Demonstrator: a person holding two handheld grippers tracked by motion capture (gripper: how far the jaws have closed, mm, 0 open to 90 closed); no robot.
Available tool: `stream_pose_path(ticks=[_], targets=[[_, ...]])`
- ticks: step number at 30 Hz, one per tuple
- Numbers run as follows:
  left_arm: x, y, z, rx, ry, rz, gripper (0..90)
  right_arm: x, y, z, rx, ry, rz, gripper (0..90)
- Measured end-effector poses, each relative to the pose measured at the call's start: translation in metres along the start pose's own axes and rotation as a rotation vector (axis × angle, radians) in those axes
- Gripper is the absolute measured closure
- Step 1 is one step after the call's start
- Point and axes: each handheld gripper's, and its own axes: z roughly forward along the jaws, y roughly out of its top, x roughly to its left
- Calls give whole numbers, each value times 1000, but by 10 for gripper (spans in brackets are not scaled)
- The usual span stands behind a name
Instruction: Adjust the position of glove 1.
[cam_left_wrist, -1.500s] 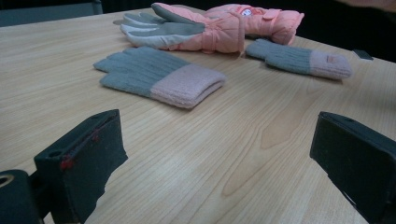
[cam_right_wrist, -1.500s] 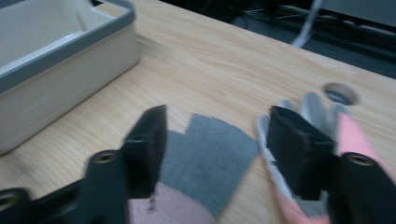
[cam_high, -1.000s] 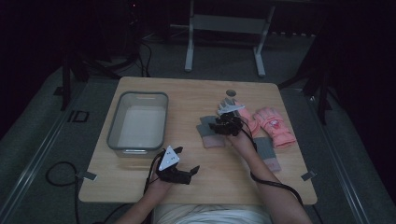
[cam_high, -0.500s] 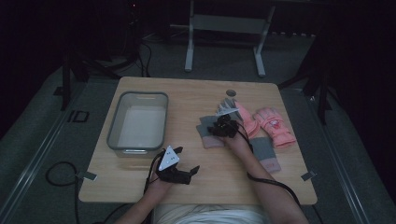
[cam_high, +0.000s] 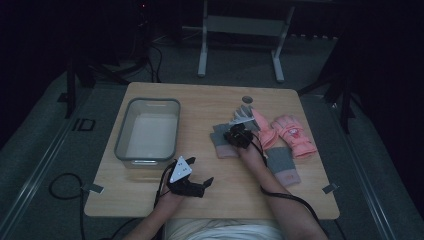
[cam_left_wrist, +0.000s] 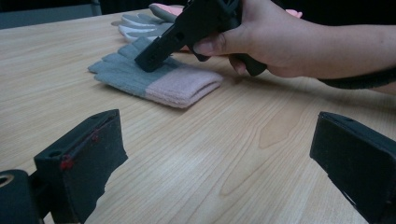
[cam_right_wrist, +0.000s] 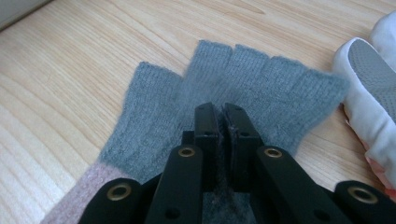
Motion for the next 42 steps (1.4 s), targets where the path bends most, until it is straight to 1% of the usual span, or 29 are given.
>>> stream_pose_path(ticks=[2,4,6,8,9,10,12,14,17,18,19,20,21,23,25,26,28,29,30,31,32,33,34,36,37,39,40,41,42], targets=[[0,0,0,-1,0,-1,25,1,2,-1,2,-6,16,863],[0,0,0,-1,0,1,25,0,4,-4,-1,6,47,865],[0,0,0,-1,-1,-3,25,1,8,-13,-17,8,51,866],[1,0,0,-1,0,-3,25,1,10,-16,-25,11,60,866],[1,0,0,-1,0,-5,25,1,14,-28,-44,19,68,867],[1,0,0,-1,1,-5,25,2,16,-34,-56,21,72,867],[0,0,0,-2,2,-4,25,4,21,-48,-75,24,64,867],[0,0,0,-1,2,0,25,8,25,-63,-91,21,57,867],[0,0,0,-1,2,-5,25,15,30,-88,-130,1,54,867],[1,0,0,-1,2,-6,25,18,30,-96,-147,0,56,867],[1,0,0,-1,2,-6,25,18,30,-96,-147,0,56,867],[1,0,0,0,1,-5,25,24,30,-116,-170,-19,56,867],[1,0,0,0,1,-5,25,25,29,-122,-181,-14,71,867],[1,0,0,0,2,-5,25,30,24,-133,-193,-29,72,866],[1,0,0,1,3,-4,25,33,19,-138,-188,-11,85,867],[1,0,0,2,4,-5,25,35,15,-141,-190,-17,91,866],[1,0,0,2,5,-5,25,39,7,-143,-176,-22,79,866],[0,0,0,2,5,-6,25,39,0,-145,-181,1,117,867],[0,0,0,2,5,-2,25,40,-3,-146,-176,10,127,866],[0,0,0,2,5,-2,25,43,-9,-147,-169,2,120,866],[0,0,0,2,6,-2,25,44,-13,-147,-166,10,135,866],[0,0,0,2,6,-2,25,44,-13,-147,-166,10,135,866],[0,0,0,2,5,-3,25,48,-23,-147,-150,16,141,867],[0,0,0,1,5,-5,25,50,-27,-147,-146,15,147,866],[0,0,0,0,5,-5,25,51,-32,-146,-129,32,152,866],[0,0,0,3,5,0,25,52,-41,-143,-114,16,155,866],[0,0,0,3,5,1,25,52,-45,-141,-104,25,166,866],[0,0,0,3,5,2,25,51,-49,-139,-100,22,176,866],[0,0,0,3,5,3,25,50,-56,-135,-84,23,187,866]])
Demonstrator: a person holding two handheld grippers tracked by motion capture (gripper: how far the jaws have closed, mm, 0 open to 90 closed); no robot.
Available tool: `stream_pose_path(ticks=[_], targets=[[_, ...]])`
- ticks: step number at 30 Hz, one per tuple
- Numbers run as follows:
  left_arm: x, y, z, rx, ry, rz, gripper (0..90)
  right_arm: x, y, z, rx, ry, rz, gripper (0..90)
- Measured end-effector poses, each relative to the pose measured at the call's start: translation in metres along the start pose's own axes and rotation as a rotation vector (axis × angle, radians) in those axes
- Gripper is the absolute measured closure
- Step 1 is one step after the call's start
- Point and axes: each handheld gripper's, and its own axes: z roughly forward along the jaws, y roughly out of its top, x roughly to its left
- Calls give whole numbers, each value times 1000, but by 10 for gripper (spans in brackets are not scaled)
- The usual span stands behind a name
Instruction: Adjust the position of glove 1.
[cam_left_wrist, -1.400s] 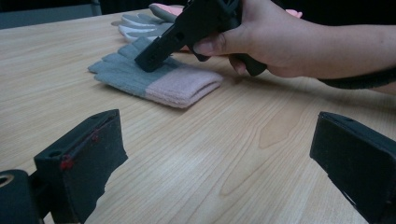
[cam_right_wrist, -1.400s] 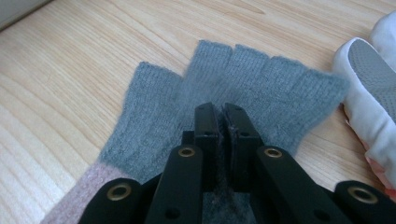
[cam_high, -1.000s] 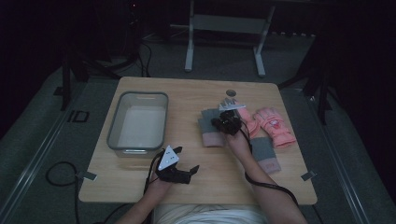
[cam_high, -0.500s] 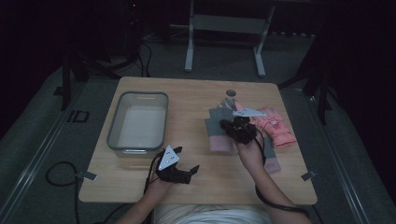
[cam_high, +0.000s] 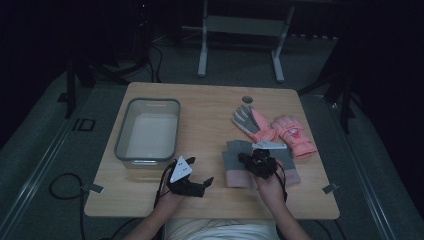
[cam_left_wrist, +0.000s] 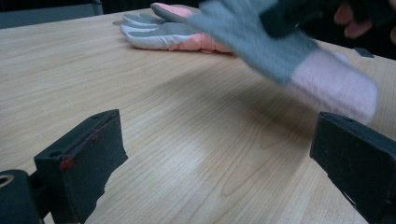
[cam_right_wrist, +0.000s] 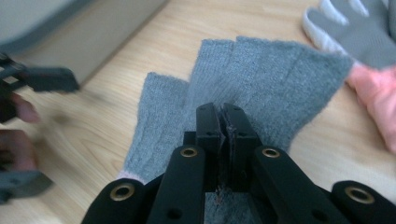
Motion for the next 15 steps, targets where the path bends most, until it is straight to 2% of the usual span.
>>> stream_pose_path(ticks=[7,9,15], targets=[[0,0,0,2,1,2,25,-10,-14,11,14,-18,36,866],[-1,0,0,3,2,5,25,-11,-16,17,18,-21,23,865],[0,0,0,3,0,1,25,-18,-21,33,48,-24,27,864]])
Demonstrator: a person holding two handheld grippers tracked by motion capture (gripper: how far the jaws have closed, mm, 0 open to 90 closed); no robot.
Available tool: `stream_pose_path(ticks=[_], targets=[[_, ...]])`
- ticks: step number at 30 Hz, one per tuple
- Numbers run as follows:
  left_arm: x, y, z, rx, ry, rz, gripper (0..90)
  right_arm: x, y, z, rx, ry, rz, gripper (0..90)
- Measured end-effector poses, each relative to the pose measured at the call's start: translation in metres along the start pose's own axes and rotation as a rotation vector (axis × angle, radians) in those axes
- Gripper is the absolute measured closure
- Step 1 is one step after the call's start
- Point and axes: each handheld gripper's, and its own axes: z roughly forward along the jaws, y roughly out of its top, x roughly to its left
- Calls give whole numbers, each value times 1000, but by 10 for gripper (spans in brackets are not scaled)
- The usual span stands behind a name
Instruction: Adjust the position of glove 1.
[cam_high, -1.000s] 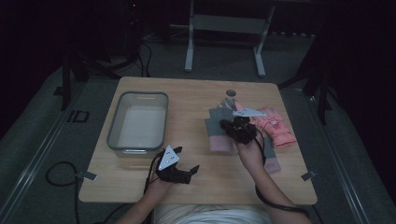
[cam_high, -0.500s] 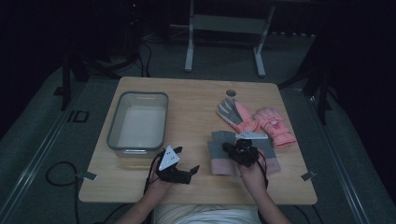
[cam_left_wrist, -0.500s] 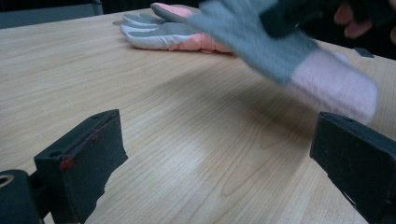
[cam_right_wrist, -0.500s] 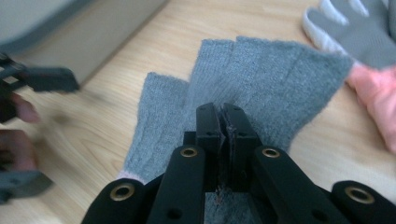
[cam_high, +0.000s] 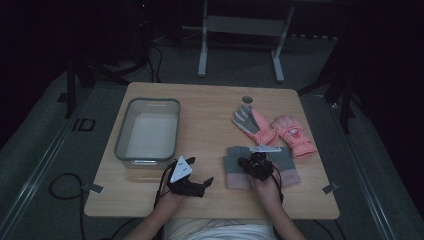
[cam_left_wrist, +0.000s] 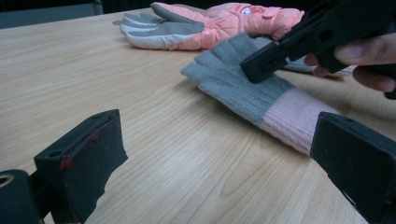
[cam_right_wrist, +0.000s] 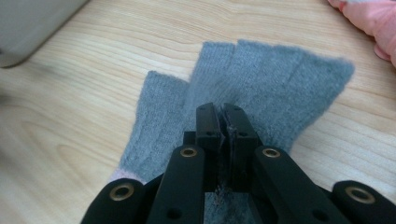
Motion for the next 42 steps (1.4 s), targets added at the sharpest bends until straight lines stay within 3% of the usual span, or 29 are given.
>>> stream_pose_path(ticks=[4,13,22,26,32,38,42], targets=[[0,0,0,1,1,1,25,-6,-1,8,11,8,-1,861],[0,0,0,1,0,1,26,-9,-3,18,31,37,-55,837],[0,0,0,2,-1,-2,27,-8,1,15,44,28,-119,707],[0,0,0,2,-3,-1,27,-11,11,1,3,42,-149,632],[0,0,0,3,-3,0,28,-23,22,-26,-62,57,-187,600],[0,0,1,2,-3,-2,28,-44,27,-49,-78,34,-245,616],[0,0,1,3,-2,-4,29,-73,27,-68,-87,10,-265,634]])
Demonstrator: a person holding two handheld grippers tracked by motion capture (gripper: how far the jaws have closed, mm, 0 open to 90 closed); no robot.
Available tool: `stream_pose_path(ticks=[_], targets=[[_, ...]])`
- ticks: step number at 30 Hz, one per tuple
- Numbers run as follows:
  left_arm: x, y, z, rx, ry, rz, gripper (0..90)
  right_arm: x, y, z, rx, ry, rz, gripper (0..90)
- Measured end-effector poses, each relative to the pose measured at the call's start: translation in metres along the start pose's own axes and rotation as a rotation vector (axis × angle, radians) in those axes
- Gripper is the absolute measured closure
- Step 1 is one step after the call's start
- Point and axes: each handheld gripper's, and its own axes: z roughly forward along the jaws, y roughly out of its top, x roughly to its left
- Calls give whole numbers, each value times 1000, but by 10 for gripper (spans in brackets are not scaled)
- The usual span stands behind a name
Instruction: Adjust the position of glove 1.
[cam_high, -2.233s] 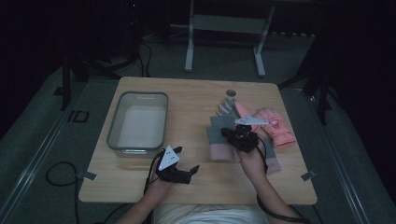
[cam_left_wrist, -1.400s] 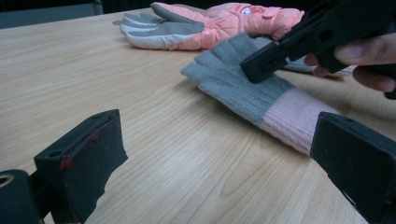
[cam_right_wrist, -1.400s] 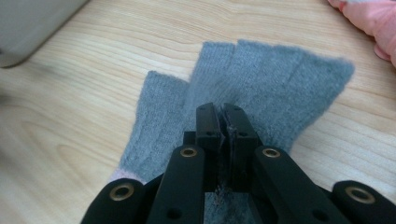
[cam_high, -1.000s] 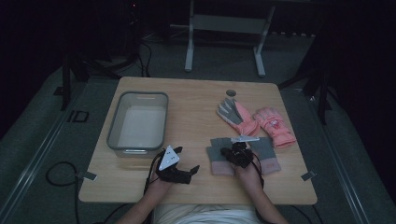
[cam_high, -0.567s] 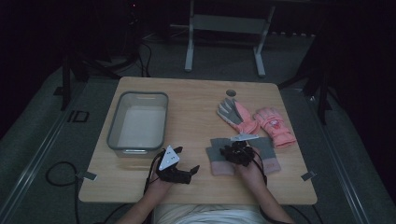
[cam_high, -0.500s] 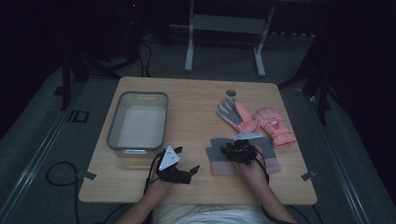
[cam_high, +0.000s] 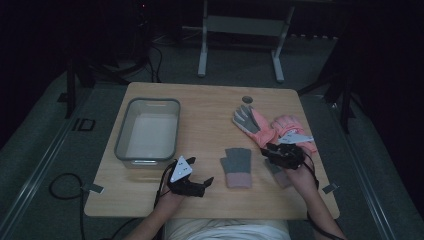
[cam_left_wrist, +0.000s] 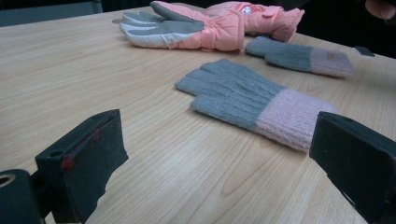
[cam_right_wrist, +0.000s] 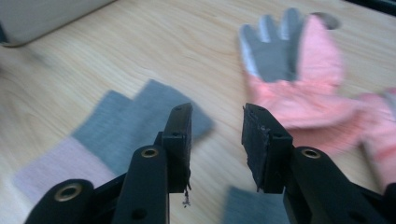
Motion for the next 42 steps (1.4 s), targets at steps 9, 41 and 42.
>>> stream_pose_path(ticks=[9,41,42], targets=[[0,0,0,1,3,2,29,-42,-31,-11,44,20,12,657],[1,0,0,-2,-5,-8,32,-22,-48,-8,98,-20,104,857],[1,0,0,-1,-6,-5,32,-18,-45,-11,86,-19,108,857]])
